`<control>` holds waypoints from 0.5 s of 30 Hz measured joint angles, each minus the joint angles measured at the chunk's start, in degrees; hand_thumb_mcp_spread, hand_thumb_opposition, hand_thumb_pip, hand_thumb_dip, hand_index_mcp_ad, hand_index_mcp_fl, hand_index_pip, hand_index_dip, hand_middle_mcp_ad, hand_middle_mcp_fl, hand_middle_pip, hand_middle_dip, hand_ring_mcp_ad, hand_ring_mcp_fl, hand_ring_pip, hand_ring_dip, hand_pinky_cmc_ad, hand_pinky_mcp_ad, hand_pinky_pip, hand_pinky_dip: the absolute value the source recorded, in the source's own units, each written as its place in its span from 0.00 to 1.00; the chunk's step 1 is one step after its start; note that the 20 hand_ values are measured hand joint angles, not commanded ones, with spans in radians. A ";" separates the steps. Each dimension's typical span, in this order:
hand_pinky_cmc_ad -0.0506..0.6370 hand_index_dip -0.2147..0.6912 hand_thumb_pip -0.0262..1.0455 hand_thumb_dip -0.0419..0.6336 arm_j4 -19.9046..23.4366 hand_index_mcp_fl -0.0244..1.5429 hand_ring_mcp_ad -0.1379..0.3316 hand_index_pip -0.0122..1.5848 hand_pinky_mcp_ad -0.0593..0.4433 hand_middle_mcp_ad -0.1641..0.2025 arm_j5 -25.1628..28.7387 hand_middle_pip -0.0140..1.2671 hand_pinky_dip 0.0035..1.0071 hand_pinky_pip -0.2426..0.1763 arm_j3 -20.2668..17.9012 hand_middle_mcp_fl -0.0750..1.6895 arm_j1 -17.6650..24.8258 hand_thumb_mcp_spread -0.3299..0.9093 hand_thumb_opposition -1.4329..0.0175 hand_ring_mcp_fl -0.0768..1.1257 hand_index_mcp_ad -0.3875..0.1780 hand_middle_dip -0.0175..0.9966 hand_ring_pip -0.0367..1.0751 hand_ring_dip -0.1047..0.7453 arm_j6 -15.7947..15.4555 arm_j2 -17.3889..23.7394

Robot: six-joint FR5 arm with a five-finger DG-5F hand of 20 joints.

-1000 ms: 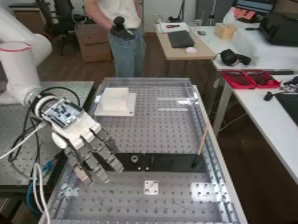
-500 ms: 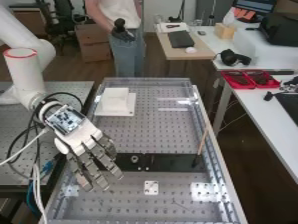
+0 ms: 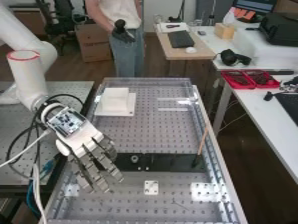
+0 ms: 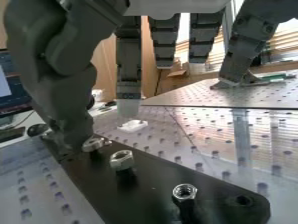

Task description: Grab the larger nut and place it in the white container

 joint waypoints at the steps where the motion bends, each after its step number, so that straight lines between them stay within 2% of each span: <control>1: 0.66 0.46 0.63 0.39 -0.01 0.02 0.67 0.98 0.73 0.73 0.02 0.12 0.43 0.37 0.02 0.05 0.00 0.51 0.41 0.07 0.62 0.19 0.11 0.21 0.00 -0.04; 15: 0.66 0.46 0.63 0.39 0.37 0.02 0.67 0.98 0.73 0.73 0.38 0.12 0.44 0.37 0.22 0.05 -0.06 0.51 0.41 0.07 0.62 0.19 0.11 0.21 -0.85 -1.44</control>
